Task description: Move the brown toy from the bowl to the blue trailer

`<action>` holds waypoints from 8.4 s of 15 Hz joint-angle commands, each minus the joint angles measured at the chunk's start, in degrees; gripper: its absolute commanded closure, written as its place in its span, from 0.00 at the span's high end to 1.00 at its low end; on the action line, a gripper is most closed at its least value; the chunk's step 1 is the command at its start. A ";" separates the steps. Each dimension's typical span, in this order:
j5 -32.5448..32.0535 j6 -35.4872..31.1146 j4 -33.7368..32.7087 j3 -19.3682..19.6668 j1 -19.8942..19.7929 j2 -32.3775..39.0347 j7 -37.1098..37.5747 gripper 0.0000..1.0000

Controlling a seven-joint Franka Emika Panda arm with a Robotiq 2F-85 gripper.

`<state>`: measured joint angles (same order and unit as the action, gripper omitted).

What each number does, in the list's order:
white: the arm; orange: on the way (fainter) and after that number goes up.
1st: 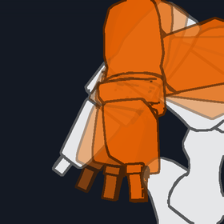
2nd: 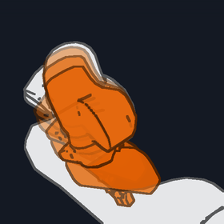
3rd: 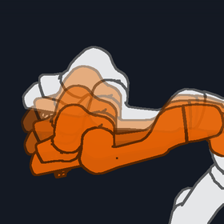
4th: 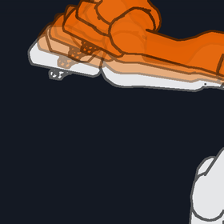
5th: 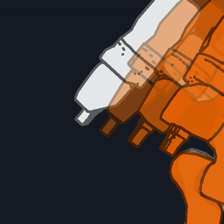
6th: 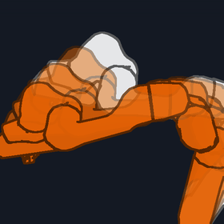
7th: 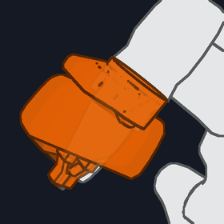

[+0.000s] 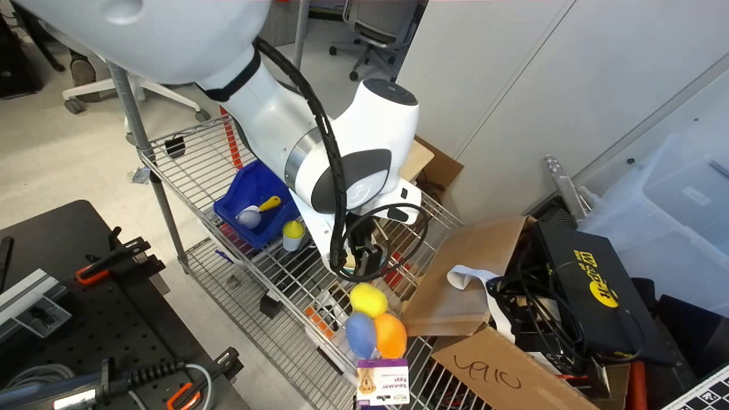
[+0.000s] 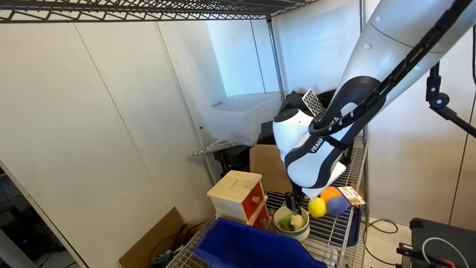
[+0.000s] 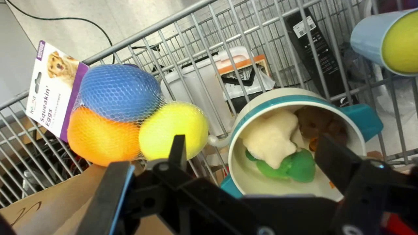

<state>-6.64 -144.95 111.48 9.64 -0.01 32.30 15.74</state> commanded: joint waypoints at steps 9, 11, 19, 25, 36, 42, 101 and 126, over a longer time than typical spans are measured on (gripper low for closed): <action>-5.26 5.11 -8.18 -0.33 1.77 6.10 -7.67 1.00; -3.86 4.56 -8.61 -1.57 0.82 6.18 -9.30 1.00; 1.58 3.75 -7.62 -6.03 -2.90 5.12 -16.23 1.00; 2.36 4.73 -9.17 -6.65 -3.62 6.35 -17.26 1.00; 2.55 6.28 -14.05 -5.76 -3.09 10.55 -16.33 1.00; 2.20 7.87 -18.65 -4.78 -2.78 13.97 -15.40 1.00; 1.76 8.73 -13.59 -3.76 1.84 3.98 -2.84 0.00; 3.47 0.73 5.26 -10.16 5.44 -16.51 -4.05 0.00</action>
<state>-6.59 -142.79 114.50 1.53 6.64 17.66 14.75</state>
